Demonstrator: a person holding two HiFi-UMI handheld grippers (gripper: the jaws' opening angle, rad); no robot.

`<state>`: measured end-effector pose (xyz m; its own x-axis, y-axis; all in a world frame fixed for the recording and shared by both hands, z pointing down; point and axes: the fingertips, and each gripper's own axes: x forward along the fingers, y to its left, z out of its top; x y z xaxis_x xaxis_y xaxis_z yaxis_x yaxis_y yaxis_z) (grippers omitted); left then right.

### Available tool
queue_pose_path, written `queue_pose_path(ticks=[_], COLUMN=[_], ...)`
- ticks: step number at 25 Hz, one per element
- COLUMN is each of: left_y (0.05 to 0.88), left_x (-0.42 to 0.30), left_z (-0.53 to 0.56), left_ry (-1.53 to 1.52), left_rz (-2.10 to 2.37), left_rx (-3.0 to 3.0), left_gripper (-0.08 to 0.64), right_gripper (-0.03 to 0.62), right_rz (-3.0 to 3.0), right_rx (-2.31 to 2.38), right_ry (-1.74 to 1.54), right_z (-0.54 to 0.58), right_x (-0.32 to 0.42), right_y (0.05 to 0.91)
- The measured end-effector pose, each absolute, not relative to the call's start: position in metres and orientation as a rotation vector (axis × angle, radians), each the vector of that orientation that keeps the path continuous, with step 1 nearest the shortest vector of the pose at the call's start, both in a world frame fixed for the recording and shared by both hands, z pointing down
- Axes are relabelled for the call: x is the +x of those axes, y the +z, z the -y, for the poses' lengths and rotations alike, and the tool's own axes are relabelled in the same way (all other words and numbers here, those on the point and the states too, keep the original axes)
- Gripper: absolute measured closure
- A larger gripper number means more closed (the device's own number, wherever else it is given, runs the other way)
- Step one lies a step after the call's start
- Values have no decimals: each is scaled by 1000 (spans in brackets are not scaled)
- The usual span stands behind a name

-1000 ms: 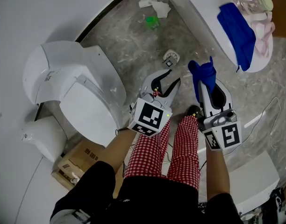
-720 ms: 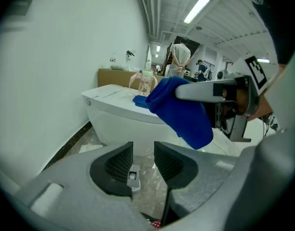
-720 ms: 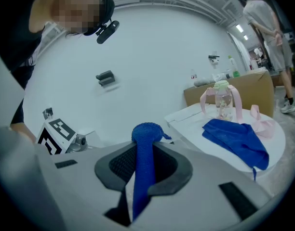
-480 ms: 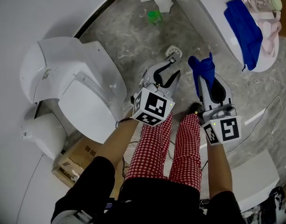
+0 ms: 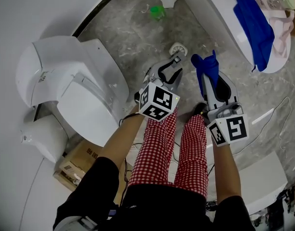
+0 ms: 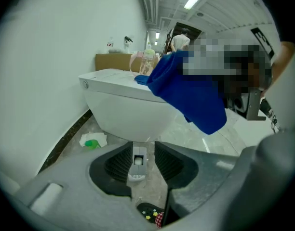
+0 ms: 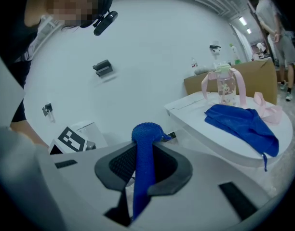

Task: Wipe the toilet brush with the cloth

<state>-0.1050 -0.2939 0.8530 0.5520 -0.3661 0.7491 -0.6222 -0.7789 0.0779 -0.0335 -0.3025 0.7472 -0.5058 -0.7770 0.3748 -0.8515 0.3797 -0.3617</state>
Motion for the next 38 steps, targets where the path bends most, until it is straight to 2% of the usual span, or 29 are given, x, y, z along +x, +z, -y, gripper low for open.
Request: queue_pose_path(ticks=[38], left_y=[955], left_x=[-91], left_z=[303], left_ry=[1422], left_rz=[617], left_rx=[2181], left_gripper=[385], right_gripper=[528], right_rz=[2443], right_rx=[1541], right_ry=[823], right_z=[308], right_x=[0], right_y=[747])
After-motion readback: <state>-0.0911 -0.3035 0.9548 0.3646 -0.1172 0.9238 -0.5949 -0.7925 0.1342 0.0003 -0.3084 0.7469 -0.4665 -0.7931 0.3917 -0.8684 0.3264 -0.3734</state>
